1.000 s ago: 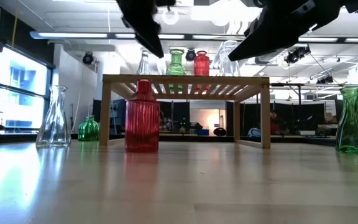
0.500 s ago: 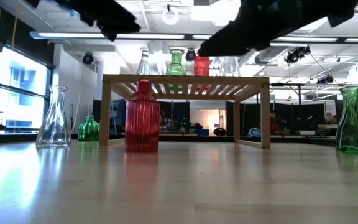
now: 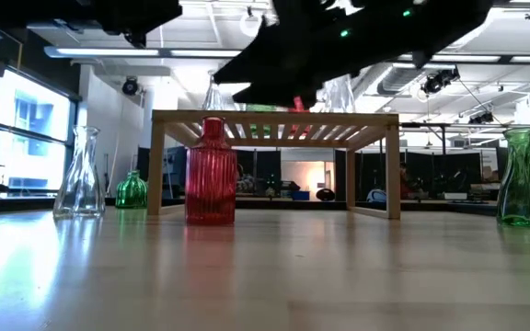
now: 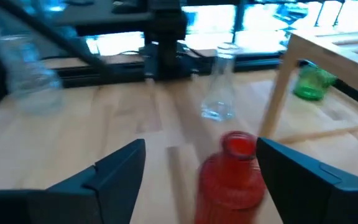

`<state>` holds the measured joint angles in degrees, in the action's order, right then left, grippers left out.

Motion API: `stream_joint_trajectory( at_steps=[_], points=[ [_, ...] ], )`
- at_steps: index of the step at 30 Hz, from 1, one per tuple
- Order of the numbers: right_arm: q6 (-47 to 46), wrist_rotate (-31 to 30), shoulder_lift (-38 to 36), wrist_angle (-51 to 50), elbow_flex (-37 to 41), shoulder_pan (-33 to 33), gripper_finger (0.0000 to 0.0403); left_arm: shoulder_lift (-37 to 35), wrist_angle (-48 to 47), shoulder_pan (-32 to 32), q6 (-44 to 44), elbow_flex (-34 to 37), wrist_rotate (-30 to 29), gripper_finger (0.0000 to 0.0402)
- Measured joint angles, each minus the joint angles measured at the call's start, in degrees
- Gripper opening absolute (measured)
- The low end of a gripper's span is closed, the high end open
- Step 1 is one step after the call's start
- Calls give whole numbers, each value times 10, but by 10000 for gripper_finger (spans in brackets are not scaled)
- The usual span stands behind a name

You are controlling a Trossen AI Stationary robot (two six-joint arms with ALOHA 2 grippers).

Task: Sort vases onto shelf
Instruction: Put the red vase on the shelf aligned with the other red vase

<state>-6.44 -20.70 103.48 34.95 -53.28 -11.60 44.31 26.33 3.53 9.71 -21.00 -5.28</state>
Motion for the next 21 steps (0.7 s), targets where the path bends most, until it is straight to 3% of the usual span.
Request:
stream_joint_trajectory(
  at_steps=[8, 21],
  points=[
    [-28, -4, 78, 2, -67, 21, 293, -11, -13, -2, 0, 1, 0, 65],
    [-65, -55, 101, -12, -74, 21, 272, -11, -9, -1, 20, 1, 0, 62]
  ],
)
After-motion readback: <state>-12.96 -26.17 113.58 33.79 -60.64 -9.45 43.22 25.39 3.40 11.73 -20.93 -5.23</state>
